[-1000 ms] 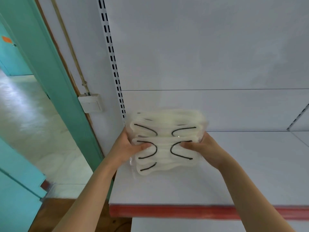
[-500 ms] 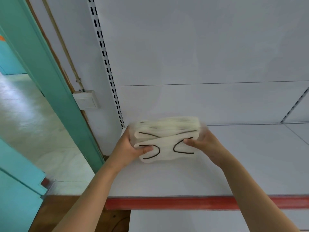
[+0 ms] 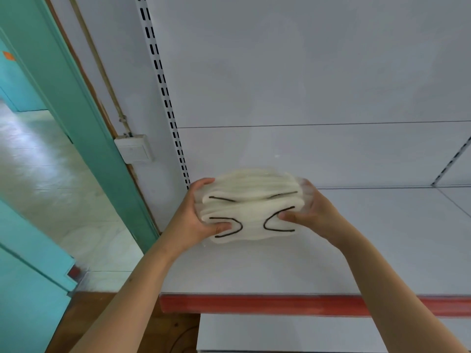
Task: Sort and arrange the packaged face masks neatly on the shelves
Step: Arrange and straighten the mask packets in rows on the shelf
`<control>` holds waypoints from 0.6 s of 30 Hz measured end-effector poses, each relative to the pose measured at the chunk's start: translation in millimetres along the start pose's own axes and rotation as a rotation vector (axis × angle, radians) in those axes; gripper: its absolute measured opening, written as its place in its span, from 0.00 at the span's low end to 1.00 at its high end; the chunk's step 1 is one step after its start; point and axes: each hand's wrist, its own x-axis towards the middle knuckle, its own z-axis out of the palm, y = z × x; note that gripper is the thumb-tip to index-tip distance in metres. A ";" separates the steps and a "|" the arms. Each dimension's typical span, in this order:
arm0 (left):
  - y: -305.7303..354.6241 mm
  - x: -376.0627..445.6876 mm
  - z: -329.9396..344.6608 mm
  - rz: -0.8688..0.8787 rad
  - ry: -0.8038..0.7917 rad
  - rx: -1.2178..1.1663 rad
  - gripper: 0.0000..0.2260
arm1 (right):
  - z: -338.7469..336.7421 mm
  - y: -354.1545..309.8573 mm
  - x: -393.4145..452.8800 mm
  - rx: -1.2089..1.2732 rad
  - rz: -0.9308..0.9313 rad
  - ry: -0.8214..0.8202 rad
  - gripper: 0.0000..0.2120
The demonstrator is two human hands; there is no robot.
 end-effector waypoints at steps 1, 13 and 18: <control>1.0 -0.2 -3.0 0.001 -0.012 -0.014 0.46 | -2.5 -2.3 -0.3 0.001 0.003 -0.026 0.47; -6.2 -12.3 2.9 0.024 -0.028 0.089 0.43 | 4.8 11.4 -1.9 -0.171 -0.028 -0.047 0.47; -4.6 -17.1 -4.8 0.094 -0.018 0.091 0.43 | -2.5 5.2 -3.0 -0.281 -0.164 0.014 0.53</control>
